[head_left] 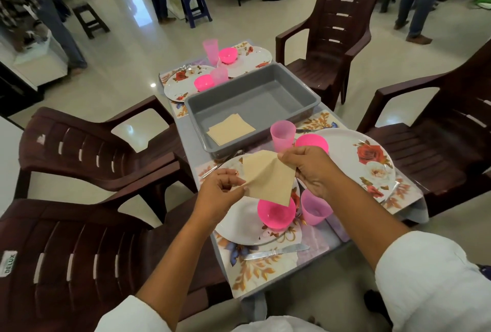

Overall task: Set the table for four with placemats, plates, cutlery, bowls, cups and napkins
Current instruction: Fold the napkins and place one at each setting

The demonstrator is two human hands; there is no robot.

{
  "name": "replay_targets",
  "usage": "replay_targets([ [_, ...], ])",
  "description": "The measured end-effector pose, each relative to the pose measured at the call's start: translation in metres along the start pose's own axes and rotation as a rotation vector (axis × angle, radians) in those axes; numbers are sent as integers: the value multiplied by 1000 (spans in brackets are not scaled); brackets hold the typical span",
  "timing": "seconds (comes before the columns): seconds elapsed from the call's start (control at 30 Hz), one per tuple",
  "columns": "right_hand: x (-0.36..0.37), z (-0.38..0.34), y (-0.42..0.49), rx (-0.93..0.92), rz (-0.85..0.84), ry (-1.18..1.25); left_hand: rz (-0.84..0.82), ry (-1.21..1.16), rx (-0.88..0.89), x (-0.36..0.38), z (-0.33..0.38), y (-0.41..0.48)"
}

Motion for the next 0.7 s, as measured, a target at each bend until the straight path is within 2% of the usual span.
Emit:
replay_targets([
  [0.17,-9,-1,-8,-53,-74,-244,1,-114,-32,-1,-5,-11],
  [0.33,-5,2,-16,-137,-233,-531,-27,-528,-185,0,-13,-28],
  [0.6,19,7,-37,-141,-470,-550,-49,-751,-251,10,-13,-42],
  [0.7,20,10,-42,-75,-489,-468,3,-778,-281,7,-19,-42],
])
Point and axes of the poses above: each hand's wrist, its own y-axis towards the middle knuckle, its own x-axis out of the palm, z = x × y, the point moved 9 cm from there along y, towards the middle knuckle, and after that the axes turned 8 degrees about -x, right-handed, at the moved point
